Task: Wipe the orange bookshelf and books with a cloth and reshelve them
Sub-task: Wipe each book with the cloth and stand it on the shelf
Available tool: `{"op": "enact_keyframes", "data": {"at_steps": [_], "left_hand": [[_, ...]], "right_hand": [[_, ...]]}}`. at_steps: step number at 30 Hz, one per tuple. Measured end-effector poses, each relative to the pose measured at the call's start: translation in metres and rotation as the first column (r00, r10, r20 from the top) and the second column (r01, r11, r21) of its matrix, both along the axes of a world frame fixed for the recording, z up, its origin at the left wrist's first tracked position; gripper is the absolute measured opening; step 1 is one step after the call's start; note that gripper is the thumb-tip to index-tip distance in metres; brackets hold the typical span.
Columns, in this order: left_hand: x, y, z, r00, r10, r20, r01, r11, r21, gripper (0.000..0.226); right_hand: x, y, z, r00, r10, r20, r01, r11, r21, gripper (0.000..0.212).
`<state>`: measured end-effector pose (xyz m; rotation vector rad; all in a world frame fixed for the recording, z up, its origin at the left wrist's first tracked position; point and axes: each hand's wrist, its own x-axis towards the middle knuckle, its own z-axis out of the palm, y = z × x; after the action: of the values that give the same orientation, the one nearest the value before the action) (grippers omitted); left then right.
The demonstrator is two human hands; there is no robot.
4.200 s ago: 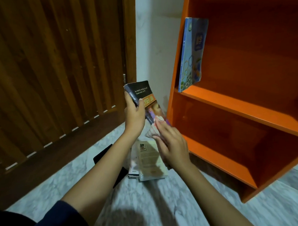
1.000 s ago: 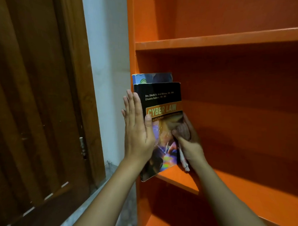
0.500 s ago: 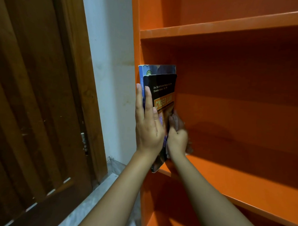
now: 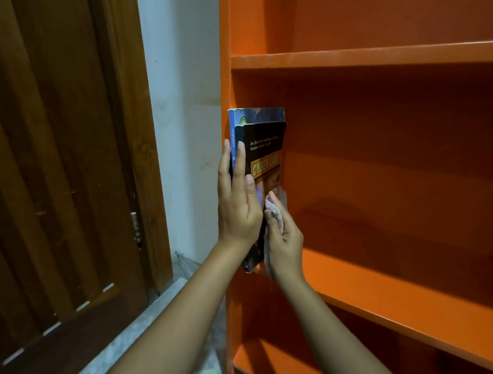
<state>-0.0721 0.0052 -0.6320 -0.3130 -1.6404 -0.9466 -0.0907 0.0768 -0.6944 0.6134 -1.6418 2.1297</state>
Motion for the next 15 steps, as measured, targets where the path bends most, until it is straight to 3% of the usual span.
{"op": "enact_keyframes", "data": {"at_steps": [8,15], "left_hand": [[0.030,-0.006,0.015,0.981,0.001,0.193,0.006,0.999,-0.037,0.046],[0.067,-0.024,-0.001,0.913,0.056,0.404,-0.012,0.994,-0.110,0.048]], "right_hand": [[0.030,0.021,0.033,0.989,-0.149,0.019,0.149,0.989,0.000,0.034],[0.090,0.030,0.020,0.989,-0.147,0.024,0.147,0.989,-0.017,0.031]]}}
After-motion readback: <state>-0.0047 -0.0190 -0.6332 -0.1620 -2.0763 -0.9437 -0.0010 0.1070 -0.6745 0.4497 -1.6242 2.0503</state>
